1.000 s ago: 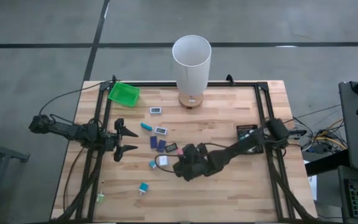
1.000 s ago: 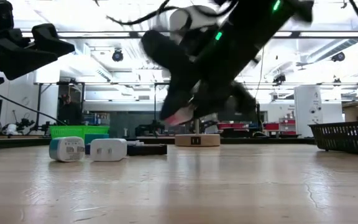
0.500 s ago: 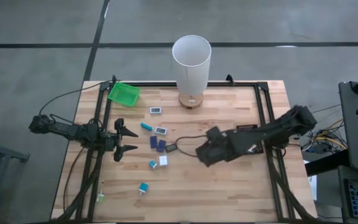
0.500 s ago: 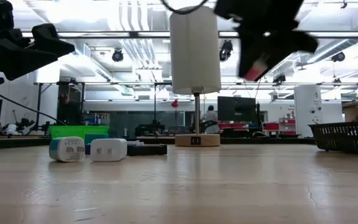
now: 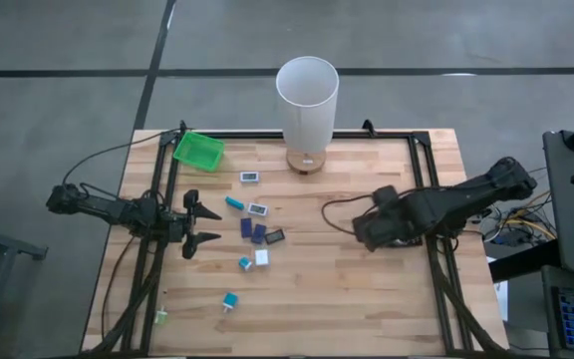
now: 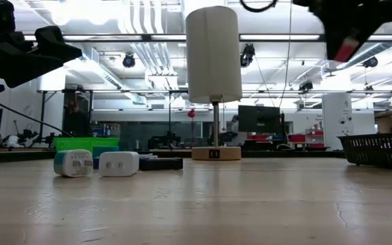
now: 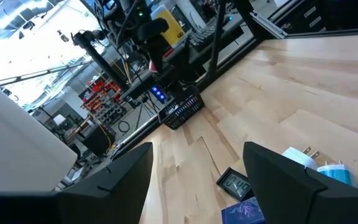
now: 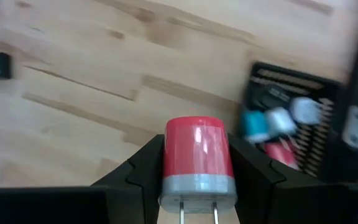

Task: Pick & Place Office items
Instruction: Put the pink charger adapter into the black bin

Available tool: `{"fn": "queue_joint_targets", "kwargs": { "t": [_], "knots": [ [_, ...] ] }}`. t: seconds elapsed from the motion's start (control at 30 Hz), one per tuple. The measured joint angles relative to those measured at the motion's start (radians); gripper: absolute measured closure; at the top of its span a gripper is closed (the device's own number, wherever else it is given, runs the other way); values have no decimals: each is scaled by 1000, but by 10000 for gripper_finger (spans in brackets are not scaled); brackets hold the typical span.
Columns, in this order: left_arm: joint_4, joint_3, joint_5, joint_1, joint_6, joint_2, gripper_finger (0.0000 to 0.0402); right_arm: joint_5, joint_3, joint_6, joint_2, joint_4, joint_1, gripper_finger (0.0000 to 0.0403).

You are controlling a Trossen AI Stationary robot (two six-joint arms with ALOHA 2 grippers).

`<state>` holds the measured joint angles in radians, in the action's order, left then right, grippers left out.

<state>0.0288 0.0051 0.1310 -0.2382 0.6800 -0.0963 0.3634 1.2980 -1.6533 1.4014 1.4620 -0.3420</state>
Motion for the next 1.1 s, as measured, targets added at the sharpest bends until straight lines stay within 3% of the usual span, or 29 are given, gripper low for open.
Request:
{"fn": "queue_joint_targets", "kwargs": {
  "t": [0.2,0.37,0.8,0.93,1.1],
  "knots": [
    [0,0,0,0,0,0,145,-58,-36,-117,-81,108,0,264],
    [0,0,0,0,0,0,145,-82,-144,-193,-168,105,0,264],
    [0,0,0,0,0,0,145,-212,-528,-287,-349,-166,0,264],
    [0,0,0,0,0,0,145,-234,-588,-304,-374,-232,0,264],
    [0,0,0,0,0,0,145,-258,-571,-304,-342,-239,0,264]
  ]
}}
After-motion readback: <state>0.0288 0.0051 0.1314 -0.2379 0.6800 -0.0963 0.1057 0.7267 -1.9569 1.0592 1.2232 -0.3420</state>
